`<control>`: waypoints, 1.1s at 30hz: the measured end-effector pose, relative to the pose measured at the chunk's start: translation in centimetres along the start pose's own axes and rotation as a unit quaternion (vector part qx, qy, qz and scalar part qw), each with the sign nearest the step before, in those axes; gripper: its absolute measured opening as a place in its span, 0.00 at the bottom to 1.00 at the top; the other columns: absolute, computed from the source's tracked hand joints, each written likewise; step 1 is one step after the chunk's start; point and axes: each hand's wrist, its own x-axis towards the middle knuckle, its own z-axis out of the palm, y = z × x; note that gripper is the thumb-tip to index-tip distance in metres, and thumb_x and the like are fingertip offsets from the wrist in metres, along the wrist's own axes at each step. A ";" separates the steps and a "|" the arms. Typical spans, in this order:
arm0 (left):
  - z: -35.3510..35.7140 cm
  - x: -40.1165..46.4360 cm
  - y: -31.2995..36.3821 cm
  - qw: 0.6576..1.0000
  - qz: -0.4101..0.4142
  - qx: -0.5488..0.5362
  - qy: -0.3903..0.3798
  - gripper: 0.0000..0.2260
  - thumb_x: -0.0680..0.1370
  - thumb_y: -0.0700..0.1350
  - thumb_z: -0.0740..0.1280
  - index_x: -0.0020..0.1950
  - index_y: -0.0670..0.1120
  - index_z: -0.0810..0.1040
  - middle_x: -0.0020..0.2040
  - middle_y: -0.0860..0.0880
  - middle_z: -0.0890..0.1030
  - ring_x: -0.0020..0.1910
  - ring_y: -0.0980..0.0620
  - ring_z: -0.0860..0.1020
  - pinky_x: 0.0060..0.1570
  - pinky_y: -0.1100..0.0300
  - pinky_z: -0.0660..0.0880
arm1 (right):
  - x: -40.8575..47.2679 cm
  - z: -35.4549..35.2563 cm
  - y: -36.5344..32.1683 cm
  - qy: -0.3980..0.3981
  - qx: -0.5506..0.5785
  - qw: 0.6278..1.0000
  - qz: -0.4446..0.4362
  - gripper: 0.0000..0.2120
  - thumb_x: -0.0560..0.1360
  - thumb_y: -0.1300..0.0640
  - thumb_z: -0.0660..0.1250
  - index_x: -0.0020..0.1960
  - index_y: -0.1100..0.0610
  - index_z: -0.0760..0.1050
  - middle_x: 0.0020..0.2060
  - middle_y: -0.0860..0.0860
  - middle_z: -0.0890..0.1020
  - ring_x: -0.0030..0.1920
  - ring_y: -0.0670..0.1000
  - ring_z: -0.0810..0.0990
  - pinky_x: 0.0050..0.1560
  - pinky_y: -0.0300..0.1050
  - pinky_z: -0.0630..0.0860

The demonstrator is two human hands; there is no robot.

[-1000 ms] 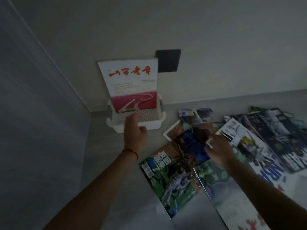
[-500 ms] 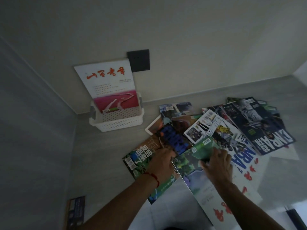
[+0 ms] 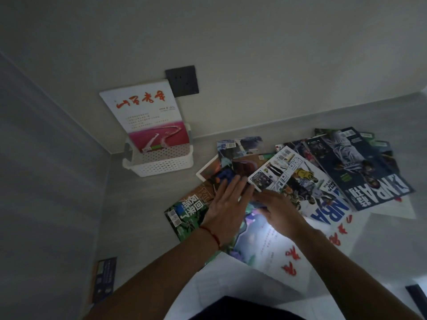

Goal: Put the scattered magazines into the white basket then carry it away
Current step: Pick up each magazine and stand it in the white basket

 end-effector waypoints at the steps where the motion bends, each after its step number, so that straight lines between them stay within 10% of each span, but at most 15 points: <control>1: -0.6 0.6 -0.3 0.999 0.004 0.048 -0.017 0.29 0.74 0.43 0.65 0.75 0.43 0.66 0.72 0.40 0.73 0.74 0.40 0.69 0.74 0.41 0.62 | 1.0 -0.6 -0.5 -0.017 0.007 1.000 -0.014 0.07 0.72 0.62 0.72 0.49 0.53 0.80 0.40 0.49 0.83 0.39 0.48 0.80 0.40 0.37 0.73; 6: -3.0 1.7 -3.9 0.979 -0.141 -0.056 -0.138 0.13 0.80 0.45 0.61 0.64 0.51 0.74 0.57 0.44 0.82 0.56 0.39 0.81 0.53 0.47 0.77 | 3.8 -1.1 -1.7 0.077 -0.030 0.997 0.009 0.13 0.70 0.55 0.75 0.53 0.52 0.79 0.49 0.51 0.84 0.50 0.53 0.82 0.52 0.46 0.76; 12: -2.8 -3.9 -9.4 0.907 -0.323 -0.258 -0.079 0.16 0.79 0.48 0.66 0.67 0.51 0.77 0.64 0.47 0.80 0.63 0.43 0.78 0.63 0.53 0.73 | 3.1 0.6 -1.9 0.304 0.004 0.936 0.178 0.29 0.77 0.52 0.69 0.74 0.58 0.64 0.76 0.63 0.61 0.77 0.62 0.59 0.74 0.64 0.60; 17: -2.1 -8.2 -12.6 0.754 -0.413 -0.508 0.051 0.12 0.78 0.37 0.68 0.54 0.54 0.79 0.49 0.50 0.83 0.52 0.44 0.82 0.42 0.60 0.80 | 4.3 2.5 -3.4 0.142 0.291 0.866 0.380 0.26 0.79 0.49 0.66 0.72 0.57 0.63 0.70 0.62 0.71 0.68 0.63 0.73 0.65 0.67 0.74; 20: -1.8 -10.0 -15.2 0.704 -0.411 -0.575 0.069 0.13 0.79 0.36 0.67 0.60 0.50 0.78 0.56 0.47 0.83 0.57 0.43 0.81 0.51 0.55 0.79 | 6.8 2.4 -6.2 0.083 0.510 0.782 0.349 0.09 0.83 0.54 0.62 0.59 0.56 0.77 0.58 0.57 0.83 0.56 0.59 0.83 0.55 0.63 0.81; 24: -2.7 -11.1 -19.7 0.697 -0.367 -0.609 0.091 0.18 0.79 0.35 0.66 0.68 0.45 0.76 0.64 0.44 0.80 0.64 0.43 0.78 0.65 0.46 0.74 | 11.8 1.1 -10.1 0.073 0.453 0.868 0.191 0.09 0.83 0.59 0.61 0.60 0.56 0.78 0.57 0.53 0.84 0.55 0.51 0.84 0.55 0.59 0.83; 29: -7.0 -8.0 -26.9 0.716 -0.369 -0.551 0.218 0.02 0.79 0.42 0.68 0.49 0.46 0.80 0.49 0.46 0.84 0.48 0.48 0.81 0.46 0.52 0.76 | 20.8 -1.6 -14.8 0.138 0.280 0.948 0.064 0.08 0.82 0.56 0.64 0.46 0.56 0.78 0.40 0.52 0.83 0.41 0.50 0.81 0.44 0.58 0.80; 33: -9.0 -5.3 -32.9 0.799 -0.387 -0.384 0.254 0.11 0.77 0.46 0.65 0.35 0.44 0.73 0.35 0.48 0.78 0.37 0.51 0.76 0.40 0.54 0.75 | 27.4 -2.2 -16.8 0.151 0.205 0.965 0.069 0.10 0.81 0.56 0.65 0.43 0.58 0.79 0.41 0.57 0.82 0.43 0.55 0.81 0.46 0.53 0.80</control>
